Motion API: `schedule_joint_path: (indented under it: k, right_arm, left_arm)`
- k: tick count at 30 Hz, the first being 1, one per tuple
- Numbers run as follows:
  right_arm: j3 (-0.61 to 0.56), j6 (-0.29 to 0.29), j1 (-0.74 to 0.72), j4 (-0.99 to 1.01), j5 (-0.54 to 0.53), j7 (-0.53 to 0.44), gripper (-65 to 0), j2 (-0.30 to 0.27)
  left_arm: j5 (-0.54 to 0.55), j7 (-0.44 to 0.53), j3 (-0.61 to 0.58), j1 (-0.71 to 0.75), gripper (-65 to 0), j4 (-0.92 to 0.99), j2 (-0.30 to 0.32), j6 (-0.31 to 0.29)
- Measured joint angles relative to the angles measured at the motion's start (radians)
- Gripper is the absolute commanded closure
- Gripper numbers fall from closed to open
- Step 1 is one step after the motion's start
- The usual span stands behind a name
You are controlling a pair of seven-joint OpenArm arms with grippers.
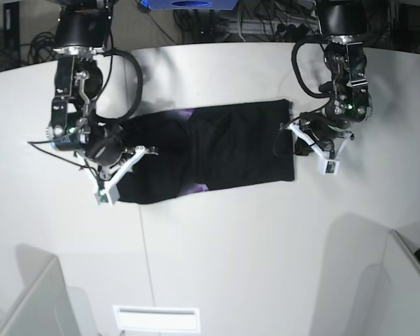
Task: Fold the T-shirt properly
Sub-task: 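Grasp the opposite strip end with the right gripper and fold it over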
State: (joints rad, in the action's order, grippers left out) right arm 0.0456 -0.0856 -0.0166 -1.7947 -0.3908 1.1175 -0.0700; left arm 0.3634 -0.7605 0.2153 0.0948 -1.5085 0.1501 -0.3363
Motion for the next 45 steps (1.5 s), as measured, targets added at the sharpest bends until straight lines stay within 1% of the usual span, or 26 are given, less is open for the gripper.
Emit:
schedule_joint_path:
  k: [4,8,11,13,15,17,20,25,28,30,32,35,38,41,45]
  right_arm:
    - [-0.097,0.041,0.001,-0.083,0.019,0.005,0.0,0.002]
    - [-0.177,0.087,0.001,-0.112,0.023,0.029,0.0,0.004]
    - [-0.234,0.116,0.001,-0.156,0.021,0.027,0.0,0.005]
    - [-0.266,0.157,0.0,-0.179,0.01,0.026,0.0,0.005]
    - [-0.302,0.184,0.001,-0.18,0.016,0.023,0.0,0.004]
    - [-0.335,0.194,0.001,-0.18,0.021,0.023,0.0,0.008]
    - [-0.354,0.197,0.001,-0.18,0.02,0.023,0.0,0.042]
    - [-0.418,0.199,-0.009,-0.178,0.027,0.023,0.0,0.072]
    - [-0.442,0.199,-0.029,-0.134,0.025,0.014,0.0,0.106]
    - [-0.457,0.2,-0.045,-0.104,0.024,0.001,0.0,0.117]
    - [-0.478,0.2,-0.061,-0.074,0.025,-0.037,0.0,0.116]
    - [-0.516,0.201,-0.084,-0.008,0.028,-0.067,0.0,0.117]
    - [-0.549,0.235,-0.082,0.046,0.026,-0.114,0.0,0.117]
    - [-0.589,0.236,-0.083,0.06,0.026,-0.158,0.0,0.114]
    - [-0.649,0.236,-0.094,0.061,0.025,-0.158,0.0,0.117]
  left_arm:
    - [-0.003,-0.011,-0.003,-0.014,0.0,0.005,-0.009,0.008]
    - [-0.003,-0.011,-0.003,-0.014,0.0,0.006,-0.008,0.008]
    - [-0.003,-0.011,-0.003,-0.014,0.0,0.006,-0.008,0.008]
    - [-0.003,-0.01,-0.003,-0.014,0.0,0.006,-0.008,0.008]
    - [-0.003,-0.01,-0.003,-0.014,0.0,0.006,-0.008,0.008]
    - [-0.003,-0.01,-0.003,-0.014,0.0,0.006,-0.008,0.008]
    - [-0.003,-0.01,-0.003,-0.014,0.0,0.006,-0.008,0.008]
    - [-0.003,-0.011,-0.003,-0.014,0.0,0.005,-0.008,0.008]
    - [-0.003,-0.011,-0.003,-0.014,0.0,0.005,-0.008,0.008]
    - [-0.003,-0.011,-0.003,-0.014,0.0,0.004,-0.008,0.008]
    - [-0.003,-0.01,-0.002,-0.011,0.0,0.003,-0.008,0.008]
    - [-0.003,-0.01,0.002,-0.008,0.0,0.002,-0.007,0.007]
    - [0.0,-0.011,0.006,-0.008,0.0,0.002,-0.001,0.007]
    - [0.0,-0.01,0.008,-0.006,0.0,0.002,0.0,0.007]
    - [0.003,-0.01,0.008,-0.006,0.0,0.002,0.0,0.007]
